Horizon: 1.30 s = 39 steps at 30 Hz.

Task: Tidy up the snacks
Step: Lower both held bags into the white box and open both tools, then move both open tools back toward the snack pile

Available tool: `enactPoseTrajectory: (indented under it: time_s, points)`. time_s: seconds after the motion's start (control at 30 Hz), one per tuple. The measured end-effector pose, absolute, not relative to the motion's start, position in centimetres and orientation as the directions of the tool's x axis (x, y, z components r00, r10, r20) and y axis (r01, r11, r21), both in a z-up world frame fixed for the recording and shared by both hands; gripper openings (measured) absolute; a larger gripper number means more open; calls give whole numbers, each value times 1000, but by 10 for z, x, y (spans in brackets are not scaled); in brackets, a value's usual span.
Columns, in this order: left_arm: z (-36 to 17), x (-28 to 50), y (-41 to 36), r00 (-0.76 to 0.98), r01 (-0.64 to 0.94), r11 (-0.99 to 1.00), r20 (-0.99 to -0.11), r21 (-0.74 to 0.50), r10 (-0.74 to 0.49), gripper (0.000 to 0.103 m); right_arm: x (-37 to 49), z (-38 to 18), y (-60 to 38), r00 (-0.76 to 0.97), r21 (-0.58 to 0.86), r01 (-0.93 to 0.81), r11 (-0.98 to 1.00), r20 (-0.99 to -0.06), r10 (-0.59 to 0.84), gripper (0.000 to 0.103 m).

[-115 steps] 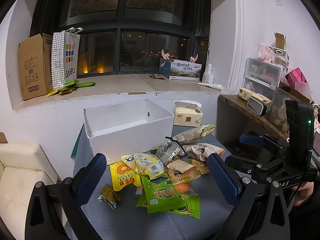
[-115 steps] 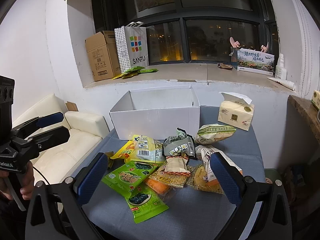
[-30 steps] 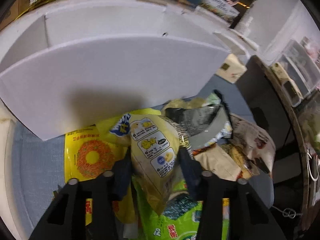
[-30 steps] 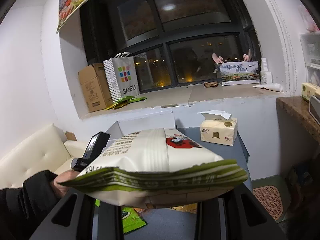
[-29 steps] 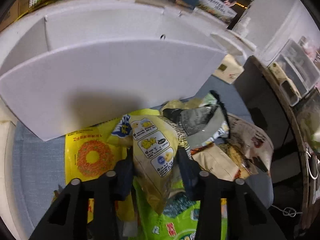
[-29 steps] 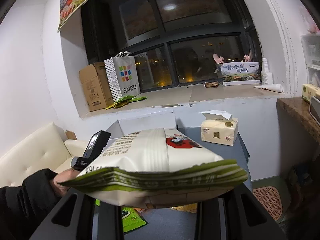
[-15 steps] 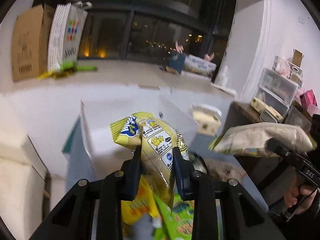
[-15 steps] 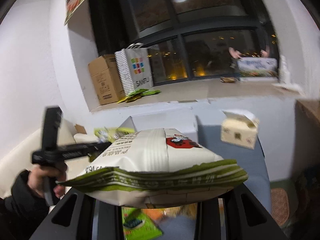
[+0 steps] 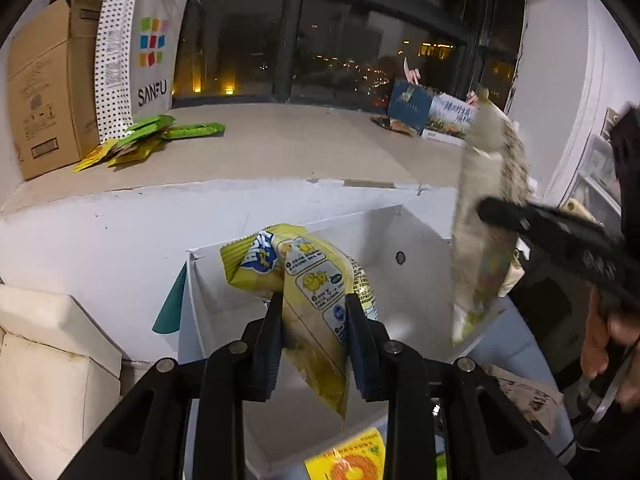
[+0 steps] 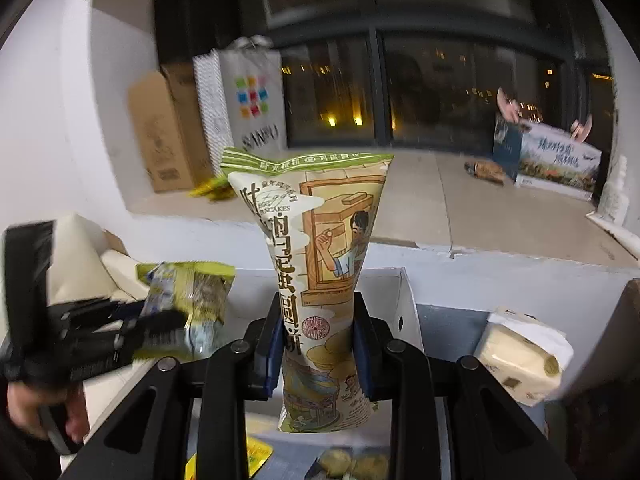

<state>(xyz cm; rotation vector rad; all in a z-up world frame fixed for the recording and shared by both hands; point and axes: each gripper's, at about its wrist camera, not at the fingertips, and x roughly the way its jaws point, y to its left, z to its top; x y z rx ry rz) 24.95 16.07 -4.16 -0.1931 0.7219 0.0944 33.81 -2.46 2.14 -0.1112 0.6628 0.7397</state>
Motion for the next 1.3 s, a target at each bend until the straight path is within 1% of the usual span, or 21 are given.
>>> enactPoseTrajectory:
  time_s: [0.03, 0.07, 0.1, 0.13, 0.17, 0.2, 0.23, 0.3, 0.4, 0.5, 0.57, 0.63, 0.7, 0.8, 0.87, 0.9, 1.0, 1.07, 1.13, 1.2, 1.3]
  points:
    - [-46, 256, 162, 732, -150, 979, -681, -142, 13, 37, 348, 19, -18, 552, 123, -645, 754, -607, 572, 32]
    - [-50, 259, 164, 717, -152, 977, -697, -147, 6, 45, 357, 16, -13, 550, 120, -642, 757, -616, 564, 33]
    - [-54, 261, 166, 703, -165, 976, -711, -143, 14, 64, 364, 14, -9, 538, 123, -642, 757, -631, 559, 34]
    - [-57, 262, 167, 697, -174, 976, -716, -132, 27, 75, 374, 9, -3, 517, 128, -634, 762, -663, 542, 47]
    - [-57, 261, 167, 700, -175, 977, -713, -121, 37, 95, 383, 2, 0, 515, 116, -601, 791, -701, 494, 82]
    - [-58, 259, 166, 703, -176, 978, -710, -113, 45, 103, 386, 0, 1, 518, 108, -586, 803, -712, 474, 98]
    - [-57, 256, 165, 711, -174, 980, -701, -100, 54, 103, 387, -2, -2, 540, 96, -567, 818, -706, 458, 103]
    - [-56, 252, 163, 708, -179, 981, -703, -81, 72, 103, 385, -1, -11, 572, 88, -549, 831, -685, 451, 103]
    - [-52, 244, 159, 715, -188, 980, -692, -60, 95, 103, 385, 0, -26, 566, 127, -535, 835, -681, 466, 103]
    - [-43, 228, 157, 757, -171, 980, -650, -106, 62, 103, 384, 4, -35, 549, 181, -521, 834, -677, 490, 103]
    - [-37, 210, 153, 787, -172, 975, -614, -138, 52, 103, 376, 10, -49, 539, 228, -528, 818, -655, 530, 103]
    - [-34, 194, 149, 798, -180, 970, -600, -165, 46, 103, 366, 17, -58, 537, 251, -543, 802, -631, 561, 103]
    - [-31, 181, 144, 787, -203, 964, -614, -169, 58, 103, 351, 23, -66, 541, 255, -561, 787, -607, 582, 103]
    - [-27, 153, 127, 795, -191, 970, -603, -150, 63, 103, 320, 35, -94, 544, 289, -607, 740, -527, 652, 103]
    - [-24, 134, 113, 814, -177, 977, -575, -118, 78, 103, 298, 40, -109, 537, 299, -640, 708, -486, 690, 103]
    - [-22, 120, 103, 834, -160, 983, -544, -88, 87, 103, 289, 42, -116, 534, 299, -654, 695, -468, 704, 103]
    - [-20, 89, 85, 857, -173, 984, -498, -39, 131, 103, 252, 43, -140, 527, 307, -696, 649, -396, 752, 103]
    - [-21, 74, 79, 857, -185, 982, -497, -49, 136, 103, 227, 40, -161, 534, 323, -711, 625, -331, 778, 103]
    - [-23, 60, 74, 864, -169, 982, -493, -87, 105, 103, 208, 33, -180, 545, 351, -705, 616, -288, 787, 103]
    - [-28, 47, 70, 861, -155, 979, -504, -132, 68, 103, 189, 22, -199, 534, 383, -694, 609, -293, 793, 103]
    - [-38, 38, 65, 836, -158, 972, -547, -172, 39, 103, 174, 8, -218, 532, 408, -660, 631, -339, 776, 103]
